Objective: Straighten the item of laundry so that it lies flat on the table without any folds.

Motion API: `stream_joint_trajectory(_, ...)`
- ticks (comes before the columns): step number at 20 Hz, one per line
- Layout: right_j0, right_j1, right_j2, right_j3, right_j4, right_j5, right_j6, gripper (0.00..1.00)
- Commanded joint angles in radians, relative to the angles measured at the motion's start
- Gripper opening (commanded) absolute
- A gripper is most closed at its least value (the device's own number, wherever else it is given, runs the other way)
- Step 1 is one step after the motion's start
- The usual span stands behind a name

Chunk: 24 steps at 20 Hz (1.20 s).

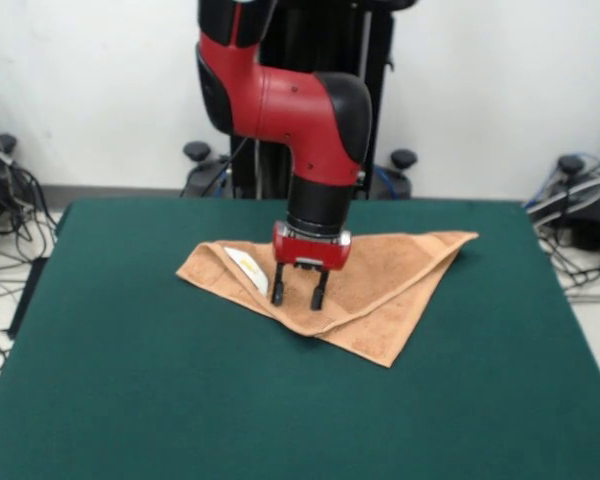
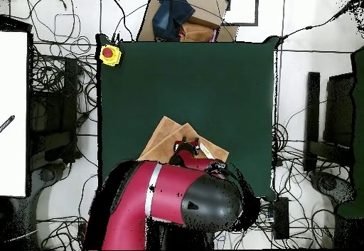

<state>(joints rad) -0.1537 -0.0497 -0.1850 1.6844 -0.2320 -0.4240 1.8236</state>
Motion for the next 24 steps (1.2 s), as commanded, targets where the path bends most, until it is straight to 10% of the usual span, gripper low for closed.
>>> stream_joint_trajectory(1,-0.022,0.111,0.142,-0.146,-0.018,0.104,0.097,1.0)
stream_joint_trajectory(24,0.058,0.061,0.057,-0.06,0.036,0.057,0.135,1.0)
